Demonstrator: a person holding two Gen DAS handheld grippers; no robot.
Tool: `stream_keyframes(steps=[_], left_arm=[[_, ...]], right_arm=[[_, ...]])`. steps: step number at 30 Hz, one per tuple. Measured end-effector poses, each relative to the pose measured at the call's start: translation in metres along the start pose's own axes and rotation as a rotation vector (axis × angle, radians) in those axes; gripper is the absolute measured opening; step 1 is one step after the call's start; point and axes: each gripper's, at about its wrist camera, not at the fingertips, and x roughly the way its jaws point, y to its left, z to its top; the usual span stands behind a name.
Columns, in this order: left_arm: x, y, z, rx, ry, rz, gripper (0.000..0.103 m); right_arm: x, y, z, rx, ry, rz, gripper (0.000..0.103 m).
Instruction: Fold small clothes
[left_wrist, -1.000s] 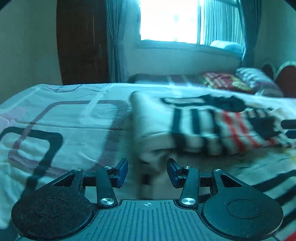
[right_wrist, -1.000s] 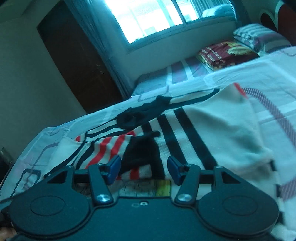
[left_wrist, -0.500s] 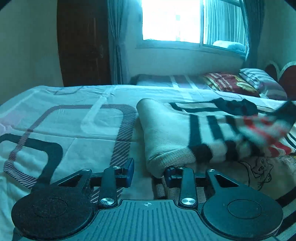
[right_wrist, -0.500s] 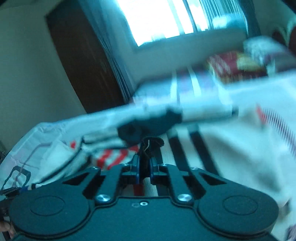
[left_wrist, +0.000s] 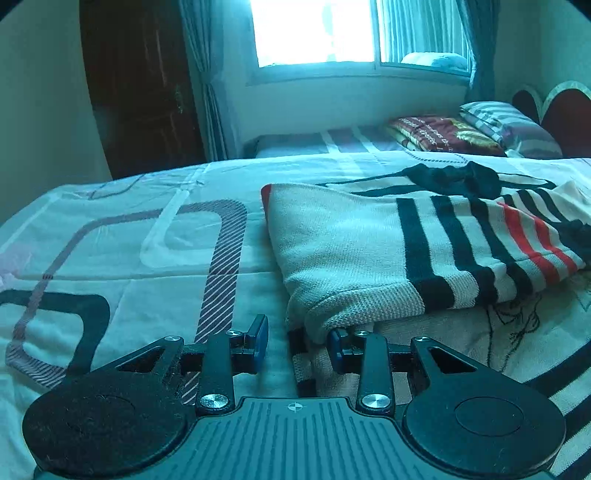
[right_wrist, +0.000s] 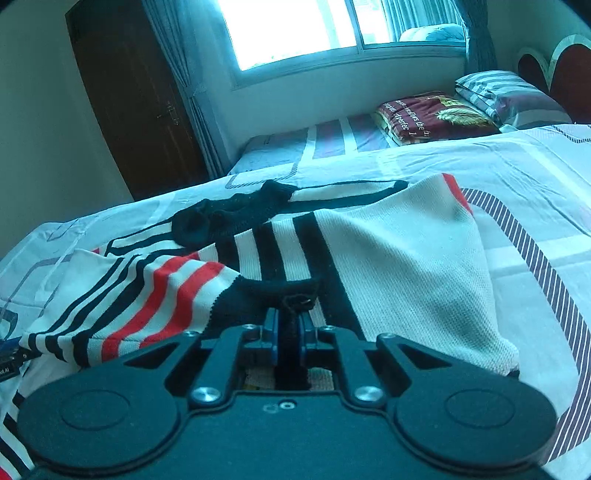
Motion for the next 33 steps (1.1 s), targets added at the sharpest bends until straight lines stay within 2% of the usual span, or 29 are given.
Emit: stream_keyframes(steps=[3, 5, 8, 10, 12, 14, 15, 17, 20, 22, 23, 24, 26, 27, 28, 29, 33], left_arm=[[0.000, 0.001, -0.003, -0.001, 0.023, -0.002, 0.035], [-0.002, 0.007, -0.004, -0.039, 0.033, -0.019, 0.035], [-0.008, 0.018, -0.013, -0.056, 0.041, -0.026, 0.035], [-0.016, 0.023, -0.016, -0.053, 0.038, -0.016, 0.035], [-0.024, 0.028, -0.015, -0.064, 0.013, -0.021, 0.035], [-0.034, 0.028, -0.009, -0.077, -0.028, -0.024, 0.035], [-0.039, 0.026, -0.004, -0.083, -0.059, -0.043, 0.035], [-0.042, 0.017, 0.008, -0.079, -0.109, -0.109, 0.035], [-0.025, -0.008, 0.019, -0.035, -0.106, -0.158, 0.035], [-0.005, -0.016, 0.015, -0.037, -0.064, -0.161, 0.035], [0.009, -0.020, 0.010, -0.017, 0.002, -0.155, 0.036], [0.010, -0.024, 0.006, 0.024, -0.019, -0.142, 0.036], [0.004, -0.027, 0.018, 0.069, 0.008, -0.138, 0.036], [-0.001, -0.026, 0.026, 0.069, -0.021, -0.157, 0.036], [-0.004, -0.025, 0.035, 0.062, -0.072, -0.167, 0.036], [0.000, -0.025, 0.046, 0.058, -0.089, -0.166, 0.036], [0.040, -0.025, 0.077, 0.018, -0.086, -0.157, 0.036]], right_arm=[[-0.013, 0.004, 0.005, -0.016, -0.055, 0.014, 0.010], [-0.013, 0.005, 0.013, -0.034, -0.086, 0.026, 0.010], [-0.009, 0.005, 0.016, -0.072, -0.067, -0.002, 0.010], [0.002, 0.001, 0.011, -0.085, -0.015, -0.048, 0.010], [0.008, -0.004, 0.007, -0.076, 0.012, -0.045, 0.011], [0.002, -0.006, 0.008, -0.070, 0.010, -0.044, 0.017], [-0.006, -0.007, 0.008, -0.051, -0.023, -0.053, 0.020], [-0.022, -0.006, 0.009, -0.027, -0.091, -0.032, 0.018], [-0.022, 0.008, 0.007, -0.088, -0.092, 0.004, 0.017], [-0.009, 0.016, 0.003, -0.160, -0.046, 0.007, 0.017], [0.002, 0.018, 0.000, -0.194, 0.017, -0.009, 0.016], [0.008, 0.016, -0.005, -0.214, 0.041, -0.012, 0.015], [0.004, 0.018, 0.001, -0.233, 0.049, -0.017, 0.015], [-0.001, 0.019, 0.006, -0.230, 0.029, -0.023, 0.017], [-0.006, 0.022, 0.010, -0.216, -0.019, -0.005, 0.020], [-0.006, 0.024, 0.015, -0.193, -0.046, 0.028, 0.020], [0.020, 0.048, 0.030, -0.179, -0.055, 0.096, 0.019]])
